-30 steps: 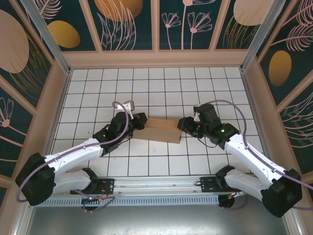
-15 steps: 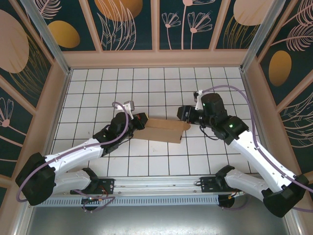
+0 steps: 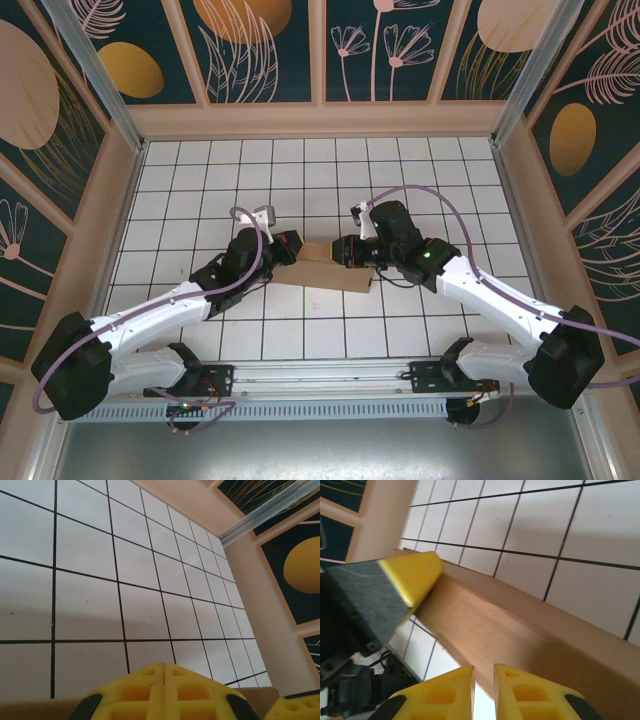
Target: Fold the paper box
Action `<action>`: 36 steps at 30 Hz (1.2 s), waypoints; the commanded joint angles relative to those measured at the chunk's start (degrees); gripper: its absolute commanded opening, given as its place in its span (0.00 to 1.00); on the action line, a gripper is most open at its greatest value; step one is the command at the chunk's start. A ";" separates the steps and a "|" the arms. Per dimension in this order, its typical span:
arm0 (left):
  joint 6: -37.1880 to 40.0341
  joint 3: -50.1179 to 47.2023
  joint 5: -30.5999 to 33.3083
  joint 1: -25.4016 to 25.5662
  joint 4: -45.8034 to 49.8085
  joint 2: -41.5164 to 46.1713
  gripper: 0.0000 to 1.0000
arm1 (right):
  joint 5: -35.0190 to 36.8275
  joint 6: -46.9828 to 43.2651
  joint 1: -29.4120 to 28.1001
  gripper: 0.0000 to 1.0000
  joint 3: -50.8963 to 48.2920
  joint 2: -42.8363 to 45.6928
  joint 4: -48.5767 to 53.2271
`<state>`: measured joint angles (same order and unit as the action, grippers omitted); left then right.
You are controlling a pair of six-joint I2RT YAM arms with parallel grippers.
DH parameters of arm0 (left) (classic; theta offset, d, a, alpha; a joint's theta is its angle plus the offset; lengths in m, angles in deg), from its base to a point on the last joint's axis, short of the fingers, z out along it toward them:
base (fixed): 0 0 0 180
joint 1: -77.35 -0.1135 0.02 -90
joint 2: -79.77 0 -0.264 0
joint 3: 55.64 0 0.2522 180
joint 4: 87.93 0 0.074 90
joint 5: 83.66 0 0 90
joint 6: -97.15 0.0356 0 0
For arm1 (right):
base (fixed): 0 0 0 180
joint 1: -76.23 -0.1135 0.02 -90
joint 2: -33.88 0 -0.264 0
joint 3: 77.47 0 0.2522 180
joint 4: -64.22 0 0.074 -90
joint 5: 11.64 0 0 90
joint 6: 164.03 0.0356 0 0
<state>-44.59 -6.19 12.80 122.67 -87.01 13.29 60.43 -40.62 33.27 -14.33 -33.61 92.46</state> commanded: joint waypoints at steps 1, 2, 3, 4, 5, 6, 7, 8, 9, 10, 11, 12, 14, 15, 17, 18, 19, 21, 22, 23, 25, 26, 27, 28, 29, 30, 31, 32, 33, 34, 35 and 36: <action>1.24 2.19 0.61 0.44 9.02 1.77 0.00 | 2.29 -0.80 -0.36 0.17 -2.32 -0.65 -1.39; 2.07 3.22 1.40 0.45 10.37 2.60 0.00 | 2.41 -0.84 -0.32 0.17 -3.09 -0.59 -1.26; 2.87 4.40 2.06 0.37 11.78 3.20 0.00 | 2.69 -1.05 -0.37 0.17 -3.86 -0.58 -1.13; 3.47 5.33 2.67 0.13 12.96 3.79 0.00 | 2.94 -1.23 -0.37 0.17 -4.32 -0.53 -0.97; 4.04 6.54 3.21 -0.38 14.24 4.48 0.00 | 3.32 -1.31 -0.37 0.17 -4.83 -0.39 -0.81; 4.49 7.33 3.78 -1.28 15.77 5.13 0.00 | 3.43 -1.33 -0.31 0.16 -5.34 -0.29 -0.82; 4.64 7.68 4.04 -2.28 16.84 5.81 0.00 | 3.43 -1.33 -0.37 0.16 -5.66 -0.20 -0.89; 4.76 7.74 4.17 -4.00 18.01 6.73 0.00 | 3.58 -1.40 -0.27 0.16 -5.95 -0.05 -0.89; 4.90 7.42 4.18 -5.88 18.95 7.73 0.00 | 3.73 -1.41 -0.31 0.16 -6.12 0.06 -0.91; 4.90 6.92 4.11 -7.65 19.74 8.70 0.00 | 3.77 -1.41 -0.32 0.16 -6.28 0.11 -1.07; 4.90 6.42 3.82 -9.70 20.48 9.72 0.00 | 3.78 -1.42 -0.33 0.16 -6.40 0.19 -1.21; 4.82 5.74 3.21 -11.75 20.98 10.73 0.00 | 3.77 -1.46 -0.33 0.16 -6.41 0.32 -1.29; 4.48 4.32 1.80 -15.23 21.27 12.31 0.00 | 3.70 -1.42 -0.28 0.16 -6.46 0.32 -1.47; 4.13 3.58 1.19 -16.60 21.36 12.80 0.00 | 3.70 -1.46 -0.36 0.16 -6.54 0.33 -1.53; 3.54 2.12 -0.49 -18.42 20.59 12.93 0.00 | 3.44 -1.42 -0.34 0.17 -6.54 0.16 -1.59; 3.09 1.33 -1.53 -19.05 19.86 12.59 0.00 | 3.35 -1.50 -0.33 0.17 -6.59 0.08 -1.61; 2.62 0.66 -2.27 -19.33 19.20 12.07 0.00 | 3.27 -1.52 -0.34 0.17 -6.58 -0.03 -1.65; 1.15 -1.01 -4.70 -19.48 16.63 10.68 0.00 | 3.09 -1.59 -0.33 0.17 -6.58 -0.20 -1.73; 0.31 -1.80 -5.87 -19.50 15.27 10.11 0.00 | 3.00 -1.51 -0.30 0.17 -6.68 -0.20 -1.82; -0.83 -2.85 -7.19 -19.48 13.45 9.34 0.00 | 2.91 -1.52 -0.32 0.17 -6.71 -0.32 -1.94; -2.87 -4.52 -9.12 -19.48 10.86 7.88 0.00 | 2.73 -1.42 -0.30 0.17 -6.82 -0.29 -2.08; -4.08 -5.54 -10.25 -19.50 9.16 7.26 0.00 | 2.58 -1.42 -0.29 0.17 -6.89 -0.28 -2.20; -5.38 -6.75 -11.77 -19.48 6.91 6.70 0.00 | 2.40 -1.33 -0.28 0.17 -6.93 -0.37 -2.28; -6.60 -7.66 -13.12 -19.48 4.97 6.22 0.00 | 2.30 -1.33 -0.34 0.17 -6.93 -0.42 -2.43; -8.14 -8.66 -14.53 -19.48 2.83 5.65 0.00 | 2.28 -1.33 -0.28 0.17 -6.93 -0.55 -2.44; -9.69 -9.59 -15.87 -19.48 0.85 5.32 0.00 | 2.22 -1.41 -0.28 0.17 -6.85 -0.62 -2.44; -11.13 -10.48 -16.87 -19.48 -1.08 5.19 0.00 | 2.11 -1.42 -0.28 0.17 -6.82 -0.71 -2.52; -12.83 -11.62 -17.62 -19.48 -3.12 5.28 0.00 | 2.03 -1.36 -0.28 0.17 -6.85 -0.79 -2.61; -14.38 -12.66 -18.09 -19.44 -5.06 5.60 0.00 | 1.94 -1.34 -0.28 0.18 -6.78 -0.87 -2.78; -15.77 -13.64 -18.46 -19.48 -6.98 6.10 0.00 | 1.85 -1.33 -0.28 0.18 -6.76 -1.00 -2.79; -17.52 -14.93 -18.87 -19.48 -9.26 6.71 0.00 | 1.85 -1.41 -0.28 0.18 -6.59 -1.07 -2.81; -18.98 -15.98 -19.22 -19.49 -11.45 7.26 0.00 | 1.98 -1.58 -0.21 0.18 -6.50 -1.20 -2.77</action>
<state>-57.49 -18.43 3.07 101.75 -93.21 20.35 62.38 -41.15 33.38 -18.87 -32.56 86.28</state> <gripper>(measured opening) 0.050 0.178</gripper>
